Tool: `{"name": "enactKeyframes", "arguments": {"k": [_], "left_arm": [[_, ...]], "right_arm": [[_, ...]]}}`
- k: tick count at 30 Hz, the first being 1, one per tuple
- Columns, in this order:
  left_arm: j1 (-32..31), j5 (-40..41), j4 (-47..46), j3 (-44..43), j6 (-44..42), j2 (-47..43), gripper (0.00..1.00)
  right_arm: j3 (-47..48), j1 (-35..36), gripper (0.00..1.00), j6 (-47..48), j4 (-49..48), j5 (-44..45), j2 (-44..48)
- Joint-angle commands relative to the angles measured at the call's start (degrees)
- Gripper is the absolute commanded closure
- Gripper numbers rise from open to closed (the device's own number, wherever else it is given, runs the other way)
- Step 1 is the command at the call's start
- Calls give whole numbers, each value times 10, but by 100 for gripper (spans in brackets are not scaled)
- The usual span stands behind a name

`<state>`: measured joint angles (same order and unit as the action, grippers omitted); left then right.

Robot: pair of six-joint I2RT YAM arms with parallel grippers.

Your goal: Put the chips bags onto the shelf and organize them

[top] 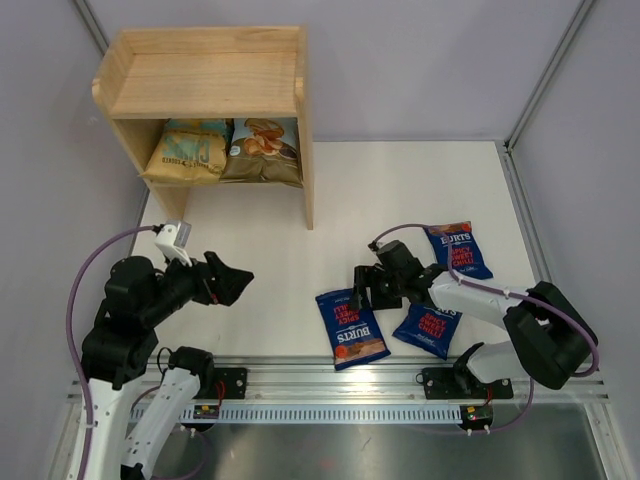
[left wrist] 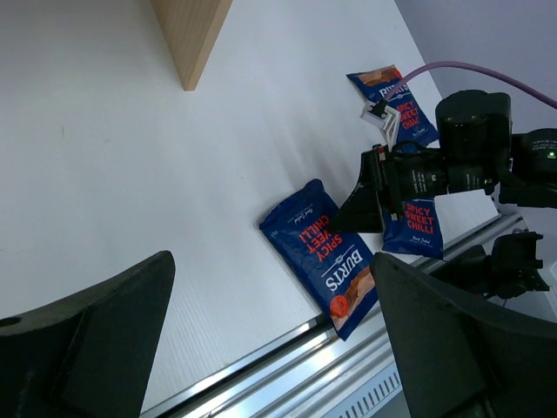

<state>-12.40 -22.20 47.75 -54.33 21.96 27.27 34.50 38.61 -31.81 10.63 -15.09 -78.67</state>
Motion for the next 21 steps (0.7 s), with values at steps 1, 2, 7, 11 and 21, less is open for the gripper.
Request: {"name": "enactKeyframes", "arguments": {"k": [1, 2, 7, 11, 21], "left_arm": [[1, -22, 38, -10, -37, -19, 1], [1, -22, 42, -7, -39, -24, 1], [1, -21, 53, 19, -42, -37, 1], [1, -15, 54, 27, -42, -43, 1], [1, -46, -4, 90, 10, -49, 1]], "right_arm": [[22, 28, 18, -4, 27, 105, -7], [22, 35, 19, -4, 27, 107, -7], [20, 77, 39, -32, 17, 140, -35], [16, 94, 57, -59, 4, 171, -46], [-17, 96, 100, -109, -49, 234, 92]]}}
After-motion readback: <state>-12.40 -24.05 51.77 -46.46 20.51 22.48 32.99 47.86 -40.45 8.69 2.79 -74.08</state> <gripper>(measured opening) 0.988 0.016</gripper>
